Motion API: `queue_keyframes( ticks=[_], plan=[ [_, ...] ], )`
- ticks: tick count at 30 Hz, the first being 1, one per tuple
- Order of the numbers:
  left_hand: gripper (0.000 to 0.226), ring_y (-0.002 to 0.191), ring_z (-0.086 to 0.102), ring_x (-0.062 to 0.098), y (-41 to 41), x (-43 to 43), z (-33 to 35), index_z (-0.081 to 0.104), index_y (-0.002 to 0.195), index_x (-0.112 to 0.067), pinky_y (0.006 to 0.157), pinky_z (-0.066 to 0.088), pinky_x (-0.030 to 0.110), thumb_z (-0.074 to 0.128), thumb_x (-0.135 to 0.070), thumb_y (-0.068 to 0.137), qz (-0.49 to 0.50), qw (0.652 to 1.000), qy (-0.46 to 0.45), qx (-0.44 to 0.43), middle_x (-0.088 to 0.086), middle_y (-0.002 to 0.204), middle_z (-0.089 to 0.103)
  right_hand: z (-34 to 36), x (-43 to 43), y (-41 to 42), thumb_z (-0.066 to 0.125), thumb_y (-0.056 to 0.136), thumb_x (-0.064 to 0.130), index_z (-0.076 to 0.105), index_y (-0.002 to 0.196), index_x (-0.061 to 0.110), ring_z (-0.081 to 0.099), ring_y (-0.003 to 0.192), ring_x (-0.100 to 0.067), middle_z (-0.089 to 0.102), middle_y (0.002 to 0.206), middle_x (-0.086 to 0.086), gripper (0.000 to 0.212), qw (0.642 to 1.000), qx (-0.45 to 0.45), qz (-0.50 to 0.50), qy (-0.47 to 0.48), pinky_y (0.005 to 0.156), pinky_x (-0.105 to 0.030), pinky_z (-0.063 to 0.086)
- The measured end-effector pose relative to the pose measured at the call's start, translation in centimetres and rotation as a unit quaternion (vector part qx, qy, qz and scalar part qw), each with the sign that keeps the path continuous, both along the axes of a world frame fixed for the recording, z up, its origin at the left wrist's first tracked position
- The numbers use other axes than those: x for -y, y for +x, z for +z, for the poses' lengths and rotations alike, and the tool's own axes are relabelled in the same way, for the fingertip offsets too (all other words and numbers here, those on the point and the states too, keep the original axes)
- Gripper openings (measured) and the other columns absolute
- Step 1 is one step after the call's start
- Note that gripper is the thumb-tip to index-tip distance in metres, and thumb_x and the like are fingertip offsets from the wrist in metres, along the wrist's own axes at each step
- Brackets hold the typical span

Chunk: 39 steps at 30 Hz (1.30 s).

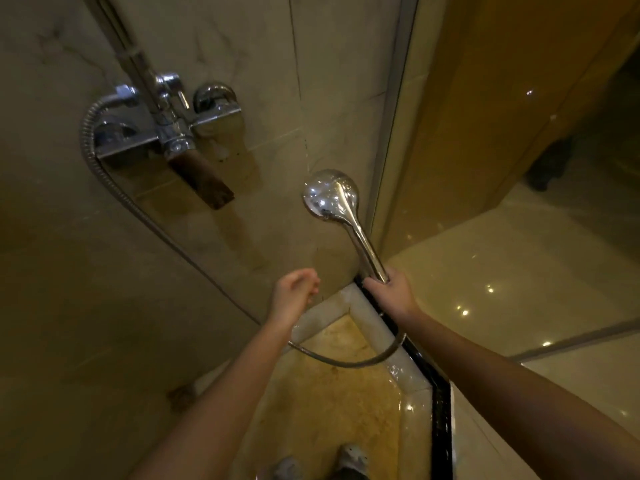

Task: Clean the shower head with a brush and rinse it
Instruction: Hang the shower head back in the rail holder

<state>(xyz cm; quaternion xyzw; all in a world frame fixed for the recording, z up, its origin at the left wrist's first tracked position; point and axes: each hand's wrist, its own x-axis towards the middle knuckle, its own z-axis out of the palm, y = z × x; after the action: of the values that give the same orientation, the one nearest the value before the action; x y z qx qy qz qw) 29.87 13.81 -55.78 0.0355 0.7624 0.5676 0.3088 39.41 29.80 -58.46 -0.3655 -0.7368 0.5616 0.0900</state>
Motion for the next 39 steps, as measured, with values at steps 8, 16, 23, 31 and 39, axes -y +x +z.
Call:
queue_keyframes(
  ticks=[8,16,23,31,39],
  plan=[
    [0.017,0.096,0.060,0.005,0.4,-4.6,11.3,0.060,0.108,-0.018,0.084,0.049,0.014,0.053,-0.018,0.093,-0.199,0.972,0.103,-0.073,0.003,0.110,0.064,8.7,2.4,-1.0,0.056,0.082,-0.005,0.053,0.069,0.010,0.039,0.050,-0.010,0.042,0.058,-0.003,0.021,0.988,-0.138,0.064,-0.029,0.047,-0.022,0.030],
    [0.004,0.086,0.069,0.012,-0.6,-4.0,16.8,0.068,0.081,-0.029,0.085,0.055,0.038,0.070,-0.029,0.078,-0.099,0.958,0.117,-0.242,-0.004,0.083,0.072,15.6,2.7,-2.1,0.060,0.090,0.010,0.047,0.078,0.012,0.047,0.049,-0.011,0.047,0.056,0.001,0.017,0.976,-0.128,0.173,-0.036,0.049,-0.022,0.041],
    [0.015,0.066,0.065,0.009,-1.6,-3.4,20.8,0.064,0.071,-0.028,0.061,0.053,0.029,0.070,-0.040,0.077,-0.018,0.918,0.051,-0.392,-0.005,0.067,0.067,18.2,4.2,-3.1,0.073,0.082,0.025,0.060,0.084,0.019,0.057,0.064,0.000,0.060,0.072,0.004,0.014,0.961,-0.226,0.087,0.131,0.060,-0.016,0.048],
    [0.015,0.081,0.068,0.007,-4.1,-2.2,24.9,0.069,0.089,-0.020,0.074,0.054,0.022,0.074,-0.027,0.076,-0.050,0.916,0.078,-0.391,-0.004,0.082,0.071,22.0,3.7,-5.4,0.067,0.087,0.021,0.065,0.099,0.013,0.068,0.083,-0.016,0.068,0.087,-0.008,0.015,0.946,-0.239,0.171,0.138,0.079,-0.033,0.058],
    [0.031,0.100,0.063,0.009,-7.5,0.4,29.0,0.063,0.114,-0.018,0.086,0.050,0.024,0.058,-0.035,0.089,-0.087,0.897,0.046,-0.430,-0.006,0.105,0.068,26.2,4.8,-8.1,0.068,0.087,0.019,0.065,0.107,0.022,0.070,0.085,-0.008,0.068,0.096,0.000,0.021,0.938,-0.274,0.166,0.132,0.065,-0.020,0.056]
  ],
)
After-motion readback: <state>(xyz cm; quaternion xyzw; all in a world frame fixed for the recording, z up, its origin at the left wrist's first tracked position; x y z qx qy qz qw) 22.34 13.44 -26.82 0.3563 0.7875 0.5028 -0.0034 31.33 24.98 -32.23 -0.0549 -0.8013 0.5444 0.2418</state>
